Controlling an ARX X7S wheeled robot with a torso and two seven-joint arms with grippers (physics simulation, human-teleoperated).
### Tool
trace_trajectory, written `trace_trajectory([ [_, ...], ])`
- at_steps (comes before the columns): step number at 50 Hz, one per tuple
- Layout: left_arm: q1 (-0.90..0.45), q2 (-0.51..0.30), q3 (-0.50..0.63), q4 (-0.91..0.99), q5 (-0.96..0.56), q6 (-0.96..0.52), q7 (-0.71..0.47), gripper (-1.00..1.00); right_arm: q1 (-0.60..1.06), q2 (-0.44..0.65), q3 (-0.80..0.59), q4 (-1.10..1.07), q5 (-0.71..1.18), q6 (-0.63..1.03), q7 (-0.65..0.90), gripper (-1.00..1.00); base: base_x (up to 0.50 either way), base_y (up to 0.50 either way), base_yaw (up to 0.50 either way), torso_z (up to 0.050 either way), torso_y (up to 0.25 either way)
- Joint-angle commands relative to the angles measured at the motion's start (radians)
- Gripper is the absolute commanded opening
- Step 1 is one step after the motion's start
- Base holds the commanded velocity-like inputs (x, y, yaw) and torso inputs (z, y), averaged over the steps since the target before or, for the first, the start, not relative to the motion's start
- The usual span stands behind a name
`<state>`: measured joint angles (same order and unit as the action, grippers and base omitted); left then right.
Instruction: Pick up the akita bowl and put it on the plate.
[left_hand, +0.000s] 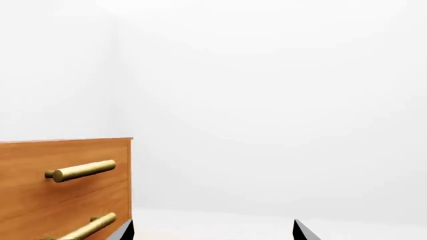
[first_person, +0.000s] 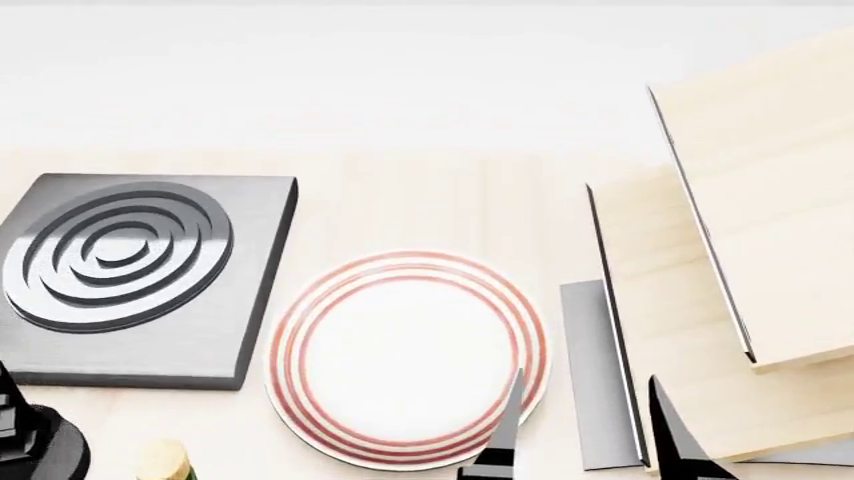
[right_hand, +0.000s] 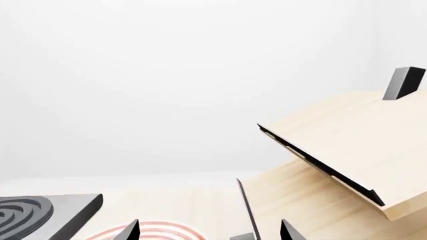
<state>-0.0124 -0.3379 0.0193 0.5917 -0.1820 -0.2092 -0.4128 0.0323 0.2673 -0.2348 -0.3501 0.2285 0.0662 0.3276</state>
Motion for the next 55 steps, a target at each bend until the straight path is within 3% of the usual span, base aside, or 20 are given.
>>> trace_trajectory([
  [1,0.020,-0.059,-0.044,0.073,0.029,-0.093,-0.029,1.00,0.010,0.000,-0.010,0.010,0.002,0.006,0.002,1.00,0.00,0.00,0.00,0.000,0.000],
  [27,0.043,-0.189,-0.197,0.209,0.055,-0.345,-0.068,1.00,0.024,-0.001,-0.042,0.044,-0.008,-0.001,0.004,1.00,0.00,0.00,0.00,0.000,0.000],
  [55,0.096,-0.253,-0.417,0.249,-0.007,-0.481,-0.041,1.00,0.037,0.000,-0.064,0.073,-0.010,-0.003,0.010,1.00,0.00,0.00,0.00,0.000,0.000],
])
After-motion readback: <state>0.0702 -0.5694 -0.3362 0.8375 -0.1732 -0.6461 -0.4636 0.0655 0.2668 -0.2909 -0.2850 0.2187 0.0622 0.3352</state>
